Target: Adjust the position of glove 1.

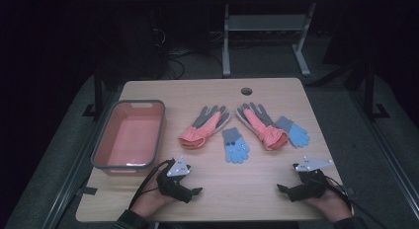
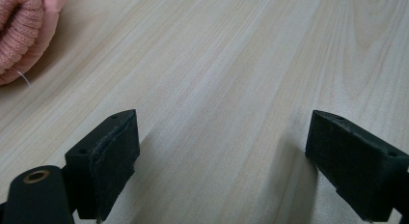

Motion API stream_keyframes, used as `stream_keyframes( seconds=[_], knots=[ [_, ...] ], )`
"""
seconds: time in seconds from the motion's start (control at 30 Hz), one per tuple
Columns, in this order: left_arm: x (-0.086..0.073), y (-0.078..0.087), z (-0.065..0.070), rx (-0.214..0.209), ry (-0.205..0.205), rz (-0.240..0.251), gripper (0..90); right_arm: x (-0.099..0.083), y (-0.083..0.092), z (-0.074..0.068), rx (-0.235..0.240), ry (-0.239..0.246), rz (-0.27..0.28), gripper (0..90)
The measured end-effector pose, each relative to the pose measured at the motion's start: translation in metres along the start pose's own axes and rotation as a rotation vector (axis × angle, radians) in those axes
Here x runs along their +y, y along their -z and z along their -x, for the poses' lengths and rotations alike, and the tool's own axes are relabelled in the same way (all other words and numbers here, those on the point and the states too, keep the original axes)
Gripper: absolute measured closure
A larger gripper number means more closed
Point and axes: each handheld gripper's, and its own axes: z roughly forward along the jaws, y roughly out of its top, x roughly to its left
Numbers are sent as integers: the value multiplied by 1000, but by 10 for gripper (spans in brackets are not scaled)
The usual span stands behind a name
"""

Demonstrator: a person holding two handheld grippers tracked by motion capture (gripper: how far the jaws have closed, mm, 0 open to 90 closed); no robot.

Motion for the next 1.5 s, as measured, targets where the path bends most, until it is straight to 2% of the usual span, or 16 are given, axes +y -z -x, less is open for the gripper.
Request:
stream_keyframes(
  seconds=[0.07,0.13,0.23,0.3,0.4,0.47,0.5,0.53,0.63,0.83,1.03,1.2,1.27,1.37,1.43,1.5],
  knots=[
    [0,0,0,1,1,-1,112,0,0,0,0,-1,0,19],
    [0,0,0,8,-2,-2,112,2,2,0,-6,0,8,144],
    [1,0,1,13,-2,-9,112,3,2,0,-10,-4,4,162],
    [1,0,1,14,-2,-8,113,8,4,2,-11,-2,15,302],
    [0,0,1,19,2,-5,120,14,7,2,11,-8,37,447],
    [0,0,1,17,7,1,120,16,7,1,15,-7,37,498],
    [0,1,1,16,3,0,119,19,8,0,17,-2,44,588],
    [0,2,1,12,0,-7,120,25,8,-2,28,6,42,744],
    [-1,2,1,13,-2,-8,119,35,3,-6,52,27,42,893],
    [-2,3,2,13,-1,-6,120,62,-18,-10,133,37,45,900],
    [-2,3,1,10,1,-2,119,84,-34,-15,153,61,46,900],
    [-1,3,1,11,-5,-11,118,110,-59,-23,194,88,56,900],
    [-1,2,1,11,-5,-11,119,118,-68,-25,183,116,41,900],
    [-1,2,1,12,-5,-9,119,124,-75,-25,194,96,59,900],
    [-1,2,1,11,-4,-8,119,130,-83,-23,176,104,36,900],
    [-1,2,1,11,-4,-8,119,139,-90,-18,183,68,75,899]
  ],
)
